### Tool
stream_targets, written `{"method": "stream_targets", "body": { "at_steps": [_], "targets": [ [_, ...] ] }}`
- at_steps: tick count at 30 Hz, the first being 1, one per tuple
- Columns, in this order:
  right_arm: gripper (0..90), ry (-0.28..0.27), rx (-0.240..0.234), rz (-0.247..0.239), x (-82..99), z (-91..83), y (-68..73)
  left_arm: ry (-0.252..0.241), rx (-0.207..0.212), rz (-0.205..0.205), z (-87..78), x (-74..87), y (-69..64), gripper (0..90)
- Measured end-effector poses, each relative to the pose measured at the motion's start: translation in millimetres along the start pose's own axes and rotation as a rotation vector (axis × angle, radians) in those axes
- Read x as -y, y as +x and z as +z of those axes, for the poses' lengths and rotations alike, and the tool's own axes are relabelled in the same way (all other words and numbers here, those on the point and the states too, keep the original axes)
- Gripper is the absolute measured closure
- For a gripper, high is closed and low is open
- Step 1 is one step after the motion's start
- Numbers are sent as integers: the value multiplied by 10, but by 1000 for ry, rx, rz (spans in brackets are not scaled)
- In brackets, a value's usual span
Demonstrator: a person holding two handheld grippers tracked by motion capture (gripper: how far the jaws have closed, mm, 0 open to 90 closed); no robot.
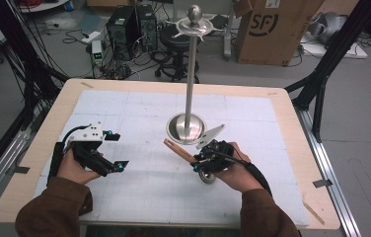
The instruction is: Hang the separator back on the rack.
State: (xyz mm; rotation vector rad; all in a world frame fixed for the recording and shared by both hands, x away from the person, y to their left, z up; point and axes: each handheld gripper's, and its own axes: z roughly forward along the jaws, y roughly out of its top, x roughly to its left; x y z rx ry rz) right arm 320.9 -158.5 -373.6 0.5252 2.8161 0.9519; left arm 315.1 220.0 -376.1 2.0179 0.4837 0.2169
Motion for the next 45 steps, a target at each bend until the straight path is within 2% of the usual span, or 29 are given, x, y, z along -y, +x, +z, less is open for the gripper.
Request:
{"method": "stream_targets", "body": {
  "at_steps": [6, 12, 21, 25, 27, 30, 39, 42, 45],
  "targets": [
    [689, -93, -5, -5, 14, -124, 23, 3, 35, -8, 20, 0, -6, 16],
    [690, -150, -5, -8, 23, -204, 45, 18, 61, -5, 58, -6, -23, 16],
    [689, -235, -18, -22, 41, -301, 77, 23, 57, -24, 53, -4, -19, 17],
    [689, -262, -34, -32, 52, -319, 82, 20, 53, -7, 40, -11, -29, 44],
    [689, -271, -45, -28, 60, -329, 89, 5, 65, -12, 29, -14, -25, 44],
    [689, -289, -48, -35, 71, -339, 95, -8, 55, -17, 11, -19, -27, 44],
    [689, -367, -78, -34, 167, -323, 108, -33, 55, 4, 2, -23, -24, 44],
    [689, -365, -91, -26, 185, -321, 95, -43, 56, 11, 0, -26, -28, 44],
    [689, -389, -92, -27, 197, -339, 91, -53, 55, 17, -1, -30, -29, 43]
  ]
}}
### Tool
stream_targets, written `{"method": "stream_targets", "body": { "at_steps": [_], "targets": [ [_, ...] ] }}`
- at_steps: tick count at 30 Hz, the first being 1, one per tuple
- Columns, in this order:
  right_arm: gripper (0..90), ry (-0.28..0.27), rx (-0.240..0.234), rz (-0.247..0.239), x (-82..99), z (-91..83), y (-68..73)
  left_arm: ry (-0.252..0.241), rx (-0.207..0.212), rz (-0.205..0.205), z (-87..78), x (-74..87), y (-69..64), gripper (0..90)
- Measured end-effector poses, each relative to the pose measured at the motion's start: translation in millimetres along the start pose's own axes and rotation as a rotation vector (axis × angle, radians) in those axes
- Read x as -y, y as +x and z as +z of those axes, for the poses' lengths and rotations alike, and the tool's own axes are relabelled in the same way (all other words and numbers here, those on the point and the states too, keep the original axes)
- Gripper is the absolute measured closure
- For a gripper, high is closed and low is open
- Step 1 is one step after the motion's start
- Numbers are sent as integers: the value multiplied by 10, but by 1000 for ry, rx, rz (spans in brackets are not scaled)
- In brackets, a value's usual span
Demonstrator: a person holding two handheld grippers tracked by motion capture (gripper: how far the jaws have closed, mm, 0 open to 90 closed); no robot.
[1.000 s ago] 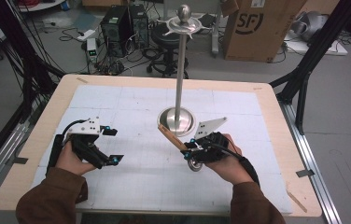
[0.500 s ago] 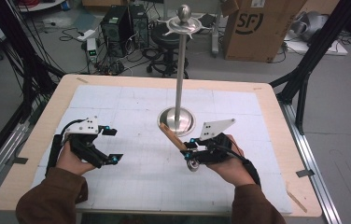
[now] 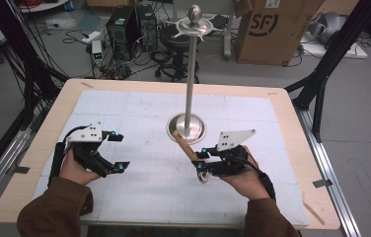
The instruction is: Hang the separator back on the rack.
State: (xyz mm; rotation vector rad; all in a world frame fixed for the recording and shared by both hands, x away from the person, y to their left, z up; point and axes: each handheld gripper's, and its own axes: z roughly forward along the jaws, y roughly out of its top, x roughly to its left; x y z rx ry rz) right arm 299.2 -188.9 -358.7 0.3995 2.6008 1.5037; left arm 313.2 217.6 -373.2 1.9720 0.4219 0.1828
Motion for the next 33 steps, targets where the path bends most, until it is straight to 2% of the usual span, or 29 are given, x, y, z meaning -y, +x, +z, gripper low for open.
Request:
{"method": "stream_targets", "body": {
  "at_steps": [4, 5, 9, 11, 15, 16, 20, 21, 22, 26, 28, 32, 33],
  "targets": [
    [689, -2, -10, 12, -4, -7, 21, -12, 4, 2, 1, -13, -11, 43],
    [689, -12, -14, -5, -5, 1, 13, -17, 1, 4, 0, -20, -20, 44],
    [689, -20, -30, -5, -21, 13, 31, -38, 12, 21, 11, -60, -59, 44],
    [689, -35, -36, -25, -30, 27, 25, -35, 14, 28, 35, -75, -88, 43],
    [689, -42, -44, -31, -43, 35, 41, -37, 27, 41, 79, -112, -120, 43],
    [689, -38, -55, -16, -44, 35, 52, -41, 31, 45, 82, -128, -127, 43],
    [688, -47, -63, -32, -54, 50, 53, -72, 49, 56, 104, -211, -169, 44],
    [688, -45, -68, -24, -57, 50, 64, -78, 51, 56, 112, -236, -183, 43],
    [688, -56, -66, -37, -63, 59, 56, -84, 55, 60, 119, -263, -193, 43],
    [689, -52, -87, -30, -76, 77, 75, -129, 76, 62, 160, -360, -231, 44],
    [689, -59, -87, -44, -82, 96, 74, -136, 88, 65, 195, -398, -246, 44],
    [688, -47, -97, -38, -86, 114, 85, -133, 108, 75, 285, -464, -281, 43],
    [688, -59, -93, -51, -88, 125, 74, -134, 114, 74, 304, -481, -292, 44]
  ]
}}
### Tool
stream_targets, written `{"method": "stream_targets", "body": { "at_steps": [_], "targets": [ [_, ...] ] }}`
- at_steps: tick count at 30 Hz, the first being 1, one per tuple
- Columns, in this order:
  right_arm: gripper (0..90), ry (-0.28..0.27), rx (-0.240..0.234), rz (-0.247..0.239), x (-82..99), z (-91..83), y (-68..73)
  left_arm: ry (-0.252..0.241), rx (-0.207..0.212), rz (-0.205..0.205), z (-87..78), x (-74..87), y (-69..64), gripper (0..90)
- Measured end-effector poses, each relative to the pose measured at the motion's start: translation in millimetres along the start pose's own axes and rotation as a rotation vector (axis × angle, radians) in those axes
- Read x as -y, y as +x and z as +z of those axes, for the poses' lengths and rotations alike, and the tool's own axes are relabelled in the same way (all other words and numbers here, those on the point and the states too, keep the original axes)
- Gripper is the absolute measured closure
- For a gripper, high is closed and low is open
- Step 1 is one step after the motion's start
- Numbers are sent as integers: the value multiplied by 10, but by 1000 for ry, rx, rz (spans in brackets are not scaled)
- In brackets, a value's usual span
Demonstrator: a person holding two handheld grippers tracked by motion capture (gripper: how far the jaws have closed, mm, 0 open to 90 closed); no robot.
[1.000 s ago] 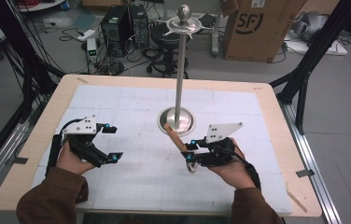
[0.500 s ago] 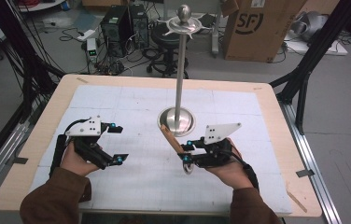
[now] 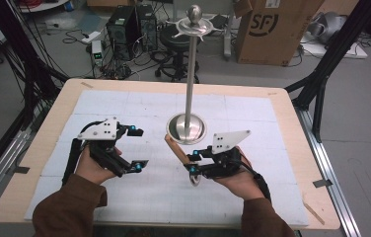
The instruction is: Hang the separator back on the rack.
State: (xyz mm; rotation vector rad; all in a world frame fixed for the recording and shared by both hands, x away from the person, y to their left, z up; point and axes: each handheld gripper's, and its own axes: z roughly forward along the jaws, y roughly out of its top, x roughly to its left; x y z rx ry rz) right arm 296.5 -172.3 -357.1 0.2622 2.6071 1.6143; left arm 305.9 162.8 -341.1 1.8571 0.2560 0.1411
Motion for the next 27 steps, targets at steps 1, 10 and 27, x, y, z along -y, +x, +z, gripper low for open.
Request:
{"method": "stream_targets", "body": {
  "at_steps": [1, 10, 27],
  "targets": [
    [688, 1, 0, 6, -1, 3, 3, -3, 7, 4, 18, -14, -2, 44],
    [689, 21, -18, 7, -4, 43, 18, -10, 41, 13, 216, -111, -62, 44],
    [688, 6, -46, -2, -20, 147, 27, -23, 91, 37, 397, -210, -133, 99]
  ]
}}
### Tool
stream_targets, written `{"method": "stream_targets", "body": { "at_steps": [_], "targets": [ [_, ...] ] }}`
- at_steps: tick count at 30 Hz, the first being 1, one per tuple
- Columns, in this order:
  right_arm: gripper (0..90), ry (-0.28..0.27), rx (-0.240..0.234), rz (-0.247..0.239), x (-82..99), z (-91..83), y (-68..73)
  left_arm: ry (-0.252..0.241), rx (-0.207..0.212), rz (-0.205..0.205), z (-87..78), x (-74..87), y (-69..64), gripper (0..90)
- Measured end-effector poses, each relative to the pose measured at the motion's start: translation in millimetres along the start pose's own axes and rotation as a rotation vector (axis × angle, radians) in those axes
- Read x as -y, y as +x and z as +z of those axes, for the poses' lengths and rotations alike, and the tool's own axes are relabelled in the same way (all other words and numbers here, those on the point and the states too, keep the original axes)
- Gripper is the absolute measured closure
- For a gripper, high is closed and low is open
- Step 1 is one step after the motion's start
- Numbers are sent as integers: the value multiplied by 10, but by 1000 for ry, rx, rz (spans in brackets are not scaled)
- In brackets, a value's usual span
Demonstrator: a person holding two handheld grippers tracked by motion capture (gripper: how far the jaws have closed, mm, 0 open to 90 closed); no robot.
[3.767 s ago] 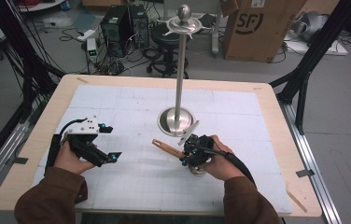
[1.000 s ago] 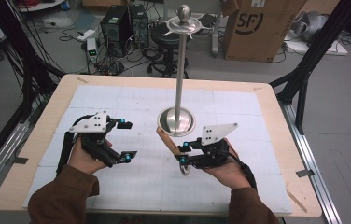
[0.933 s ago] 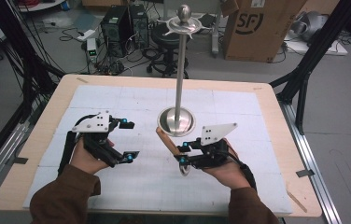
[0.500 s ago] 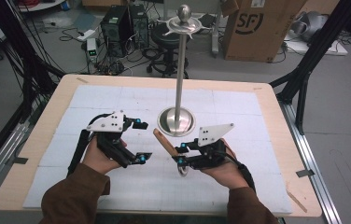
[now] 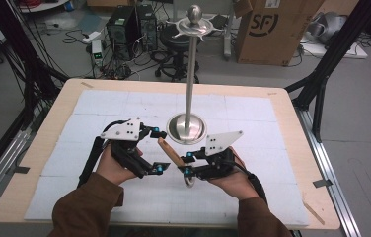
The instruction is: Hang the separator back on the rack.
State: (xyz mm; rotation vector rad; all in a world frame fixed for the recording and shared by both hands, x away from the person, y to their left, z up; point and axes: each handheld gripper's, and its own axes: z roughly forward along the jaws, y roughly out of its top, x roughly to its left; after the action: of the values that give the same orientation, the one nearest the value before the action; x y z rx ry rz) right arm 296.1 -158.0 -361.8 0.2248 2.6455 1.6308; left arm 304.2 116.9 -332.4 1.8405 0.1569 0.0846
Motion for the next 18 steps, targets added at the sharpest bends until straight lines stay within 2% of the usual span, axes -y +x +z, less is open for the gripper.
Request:
{"method": "stream_targets", "body": {
  "at_steps": [12, 18],
  "targets": [
    [688, -49, -8, -8, -26, -23, -17, -21, 21, 7, 19, -35, 2, 231],
    [688, -56, -9, -7, -31, -32, -9, -22, 53, 7, 37, -43, 0, 361]
  ]
}}
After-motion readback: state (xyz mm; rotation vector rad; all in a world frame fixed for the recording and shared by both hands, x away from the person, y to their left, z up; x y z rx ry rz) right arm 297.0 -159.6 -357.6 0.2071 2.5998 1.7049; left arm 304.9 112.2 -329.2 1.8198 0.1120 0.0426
